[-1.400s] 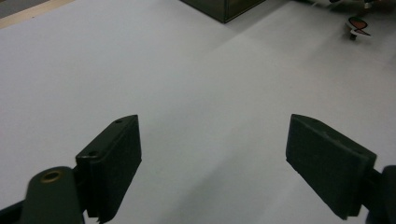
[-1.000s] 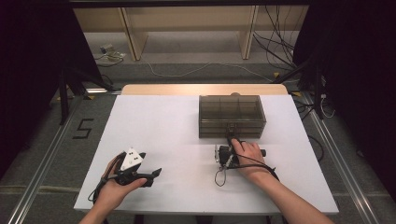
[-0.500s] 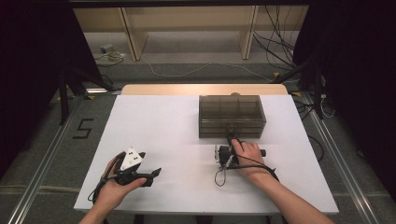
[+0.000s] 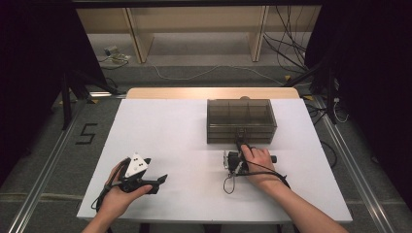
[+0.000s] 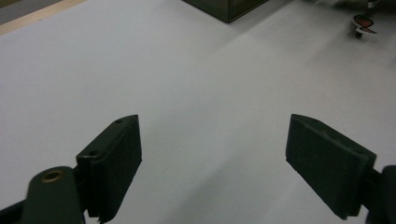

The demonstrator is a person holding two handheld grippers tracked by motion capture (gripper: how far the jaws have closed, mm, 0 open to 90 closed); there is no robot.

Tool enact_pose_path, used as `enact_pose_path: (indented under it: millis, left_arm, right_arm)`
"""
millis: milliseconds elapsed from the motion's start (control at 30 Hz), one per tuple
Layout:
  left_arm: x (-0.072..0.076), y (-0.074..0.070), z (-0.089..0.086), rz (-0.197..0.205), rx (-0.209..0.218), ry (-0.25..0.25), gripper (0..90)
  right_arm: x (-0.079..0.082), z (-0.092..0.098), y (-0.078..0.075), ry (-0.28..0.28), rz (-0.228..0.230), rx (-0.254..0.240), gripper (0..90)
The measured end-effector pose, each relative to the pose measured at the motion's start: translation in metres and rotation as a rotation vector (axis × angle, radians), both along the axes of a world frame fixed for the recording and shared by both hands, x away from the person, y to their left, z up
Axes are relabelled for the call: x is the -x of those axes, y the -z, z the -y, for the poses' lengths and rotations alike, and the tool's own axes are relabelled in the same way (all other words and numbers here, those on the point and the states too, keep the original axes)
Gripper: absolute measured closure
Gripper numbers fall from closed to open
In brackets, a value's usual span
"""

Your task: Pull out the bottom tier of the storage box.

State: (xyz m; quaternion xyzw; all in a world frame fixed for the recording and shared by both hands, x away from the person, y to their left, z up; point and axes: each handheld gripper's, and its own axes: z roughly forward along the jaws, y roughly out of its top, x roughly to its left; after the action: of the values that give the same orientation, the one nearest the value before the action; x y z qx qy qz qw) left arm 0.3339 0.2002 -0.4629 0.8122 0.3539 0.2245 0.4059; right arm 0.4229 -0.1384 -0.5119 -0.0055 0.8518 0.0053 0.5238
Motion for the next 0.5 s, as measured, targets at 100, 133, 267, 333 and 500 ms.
enact_pose_path:
  millis: [100,133,267,333,500]
  left_arm:
    - [0.0001,0.0000,0.0002,0.001,0.000,0.000,18.3]
    - [0.0001,0.0001,0.0003,0.001,0.001,0.000,18.3]
    - [-0.0002,0.0006,0.0006,-0.002,0.000,-0.003,18.3]
    - [-0.0002,0.0003,0.0004,0.001,-0.002,-0.003,18.3]
    - [0.0001,0.0003,0.0004,0.001,-0.005,0.000,18.3]
  right_arm:
    - [0.0000,0.0007,-0.0002,-0.003,-0.001,-0.005,80.1]
    - [0.0000,0.0007,-0.0003,-0.003,-0.001,-0.007,80.2]
    - [0.0001,0.0009,-0.0008,-0.001,0.000,-0.009,80.2]
    - [0.0002,0.0009,-0.0009,0.000,0.001,-0.009,80.2]
    - [0.0005,0.0009,-0.0013,0.001,0.006,-0.008,80.3]
